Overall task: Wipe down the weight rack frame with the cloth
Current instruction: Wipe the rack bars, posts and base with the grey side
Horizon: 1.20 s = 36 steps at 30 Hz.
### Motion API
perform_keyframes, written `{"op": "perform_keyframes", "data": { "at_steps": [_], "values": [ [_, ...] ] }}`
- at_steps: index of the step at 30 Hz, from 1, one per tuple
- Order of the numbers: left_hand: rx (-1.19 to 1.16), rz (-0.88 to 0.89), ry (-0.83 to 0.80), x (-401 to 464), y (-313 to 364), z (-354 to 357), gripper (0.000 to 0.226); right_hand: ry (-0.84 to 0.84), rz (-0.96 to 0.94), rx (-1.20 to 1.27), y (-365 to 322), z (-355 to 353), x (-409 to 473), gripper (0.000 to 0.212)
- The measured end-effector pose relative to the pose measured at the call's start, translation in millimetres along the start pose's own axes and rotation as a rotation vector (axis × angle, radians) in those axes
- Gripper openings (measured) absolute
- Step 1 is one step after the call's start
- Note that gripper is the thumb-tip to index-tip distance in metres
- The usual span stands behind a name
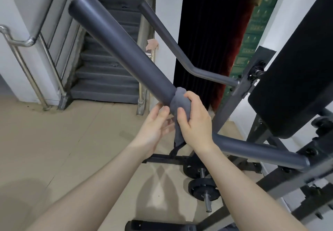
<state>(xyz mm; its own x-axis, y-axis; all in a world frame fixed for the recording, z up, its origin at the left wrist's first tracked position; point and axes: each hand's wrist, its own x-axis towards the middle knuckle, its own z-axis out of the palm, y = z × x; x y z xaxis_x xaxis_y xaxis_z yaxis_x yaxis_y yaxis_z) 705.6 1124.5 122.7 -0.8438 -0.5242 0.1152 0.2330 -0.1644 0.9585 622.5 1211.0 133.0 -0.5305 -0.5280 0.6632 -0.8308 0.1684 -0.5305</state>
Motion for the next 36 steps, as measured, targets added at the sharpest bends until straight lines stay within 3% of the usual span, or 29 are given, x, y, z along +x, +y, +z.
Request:
{"op": "perform_keyframes", "data": {
  "at_steps": [3, 6, 12, 18, 24, 29, 32, 36],
  "values": [
    [0.032, -0.041, 0.057, 2.3, -13.9, 7.5, 0.043, -0.095, 0.250, -0.100, 62.7, -25.7, -31.8, 0.051],
    [0.125, -0.072, 0.064, 2.5, -31.8, 17.7, 0.051, -0.130, 0.305, -0.203, 80.6, -35.7, -39.0, 0.053],
    [0.028, -0.088, 0.089, 3.2, -41.2, 32.5, 0.035, -0.156, 0.033, 0.009, 45.7, -13.2, -17.7, 0.060],
    [0.086, -0.079, 0.096, 9.0, -45.6, 27.5, 0.033, -0.081, 0.231, -0.147, 74.4, -26.9, -38.5, 0.064],
    [0.048, -0.062, 0.049, 9.1, -42.4, 26.0, 0.032, -0.096, 0.002, -0.064, 41.5, -13.6, -11.6, 0.059],
    [0.062, -0.064, 0.060, 9.0, -32.8, 9.3, 0.039, -0.060, 0.152, -0.071, 70.4, -19.9, -31.8, 0.062],
    [0.031, 0.028, 0.122, 8.9, -10.7, -4.5, 0.039, -0.015, 0.171, -0.095, 35.9, -10.6, -12.3, 0.063],
    [-0.028, 0.130, 0.103, 9.5, 27.1, -16.8, 0.024, 0.053, -0.058, -0.091, -46.1, 14.5, 28.3, 0.059]
  ]
}}
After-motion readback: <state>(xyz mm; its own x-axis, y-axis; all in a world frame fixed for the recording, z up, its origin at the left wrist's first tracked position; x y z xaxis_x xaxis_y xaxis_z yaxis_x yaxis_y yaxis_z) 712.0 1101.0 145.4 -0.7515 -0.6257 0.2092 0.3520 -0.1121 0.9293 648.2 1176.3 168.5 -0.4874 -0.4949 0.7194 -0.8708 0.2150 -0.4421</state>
